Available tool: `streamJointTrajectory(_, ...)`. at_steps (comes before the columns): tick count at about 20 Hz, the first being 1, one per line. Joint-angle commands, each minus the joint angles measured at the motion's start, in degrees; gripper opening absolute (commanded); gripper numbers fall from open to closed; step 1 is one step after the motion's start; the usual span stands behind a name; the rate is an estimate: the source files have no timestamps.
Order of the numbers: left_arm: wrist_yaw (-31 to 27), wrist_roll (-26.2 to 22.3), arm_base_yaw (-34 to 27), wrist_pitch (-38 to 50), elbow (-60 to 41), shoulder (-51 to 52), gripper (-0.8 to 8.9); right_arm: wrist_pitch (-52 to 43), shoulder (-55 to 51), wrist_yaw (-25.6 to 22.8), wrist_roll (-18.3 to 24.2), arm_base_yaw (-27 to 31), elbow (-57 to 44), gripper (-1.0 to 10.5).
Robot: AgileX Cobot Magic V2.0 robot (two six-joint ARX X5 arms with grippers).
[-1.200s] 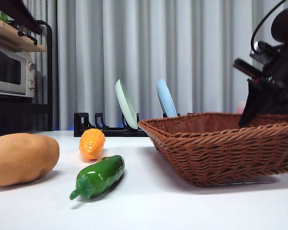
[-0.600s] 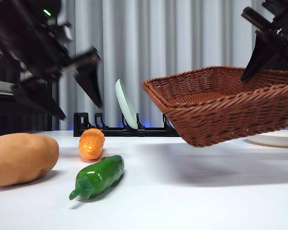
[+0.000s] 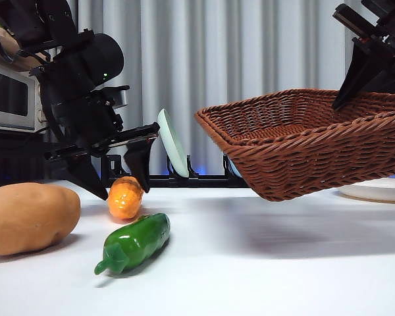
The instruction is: Pick up the basket,pick up the corn from the table,pick up the potato from the table,pick up the cucumber from the table,put all items into the basket
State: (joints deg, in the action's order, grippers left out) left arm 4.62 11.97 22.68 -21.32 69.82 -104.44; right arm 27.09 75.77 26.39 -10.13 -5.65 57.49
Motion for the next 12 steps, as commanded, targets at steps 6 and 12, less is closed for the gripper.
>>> streamJointTrajectory(6,0.39,-3.28,0.11,-0.55,0.22,-0.22,-0.08,-0.87,-0.46,0.44,-1.4,0.0,0.44,-0.1)
streamJointTrajectory(12,7.23,-1.36,1.75,-3.15,1.18,17.27,-0.08,-1.92,-0.09,0.46,-3.34,-1.64,0.44,-0.1)
